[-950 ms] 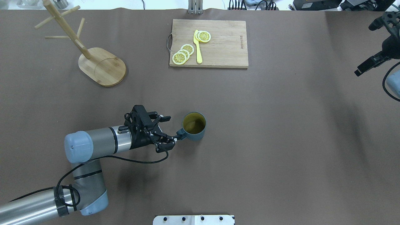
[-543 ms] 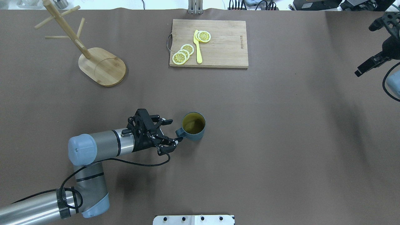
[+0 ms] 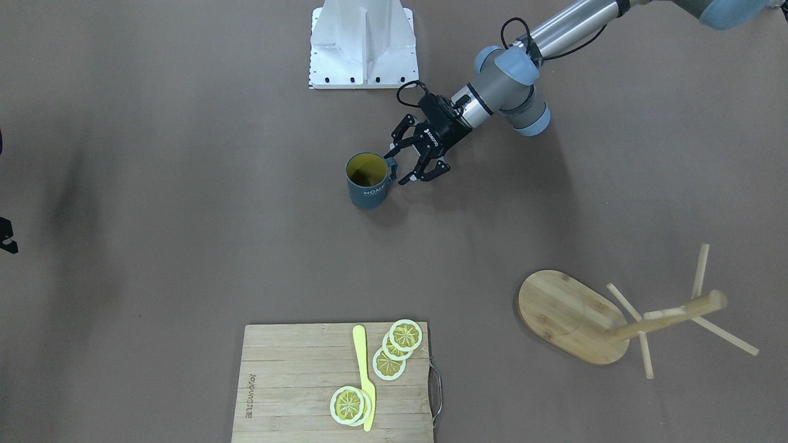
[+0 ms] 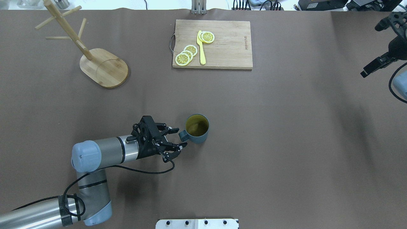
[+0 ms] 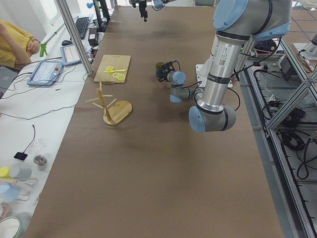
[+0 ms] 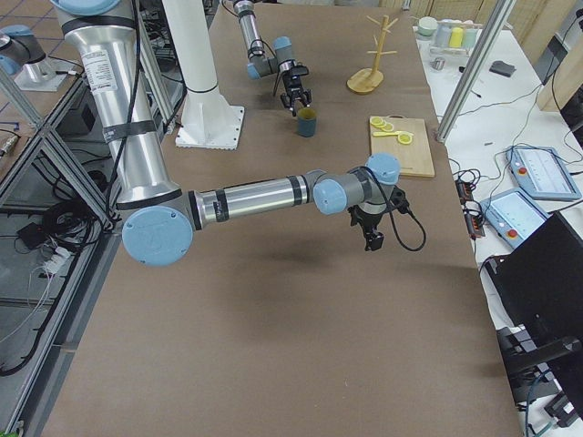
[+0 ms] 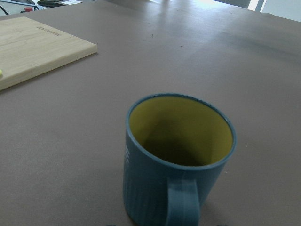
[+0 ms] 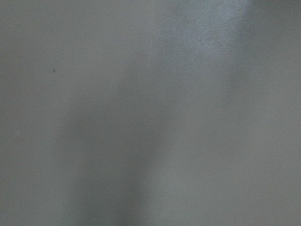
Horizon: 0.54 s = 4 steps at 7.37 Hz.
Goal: Hang cup on storage rack
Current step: 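Grasp the blue mug's rim with the left gripper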
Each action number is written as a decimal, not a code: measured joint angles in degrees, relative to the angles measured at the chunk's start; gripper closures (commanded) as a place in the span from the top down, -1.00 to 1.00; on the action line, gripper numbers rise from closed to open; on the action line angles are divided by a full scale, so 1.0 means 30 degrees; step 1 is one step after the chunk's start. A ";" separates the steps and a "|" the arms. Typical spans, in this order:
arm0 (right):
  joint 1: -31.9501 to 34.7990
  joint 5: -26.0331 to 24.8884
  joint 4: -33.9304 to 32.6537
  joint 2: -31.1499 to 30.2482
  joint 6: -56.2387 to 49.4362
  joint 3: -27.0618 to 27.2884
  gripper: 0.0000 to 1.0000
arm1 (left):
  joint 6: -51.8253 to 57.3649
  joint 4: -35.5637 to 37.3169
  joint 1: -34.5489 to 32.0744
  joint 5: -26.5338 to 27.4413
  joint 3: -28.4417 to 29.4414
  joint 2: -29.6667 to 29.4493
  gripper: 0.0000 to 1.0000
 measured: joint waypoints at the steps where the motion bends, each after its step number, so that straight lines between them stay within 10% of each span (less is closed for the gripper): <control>1: 0.0000 0.0000 -0.0001 0.0000 0.0000 -0.0031 1.00 | -0.0087 0.0029 0.0029 -0.0006 -0.0005 0.0001 -1.00; 4: 0.0000 0.0000 0.0025 0.0036 0.0019 -0.0042 1.00 | -0.0420 -0.0235 0.0045 -0.0102 -0.0163 0.0008 -1.00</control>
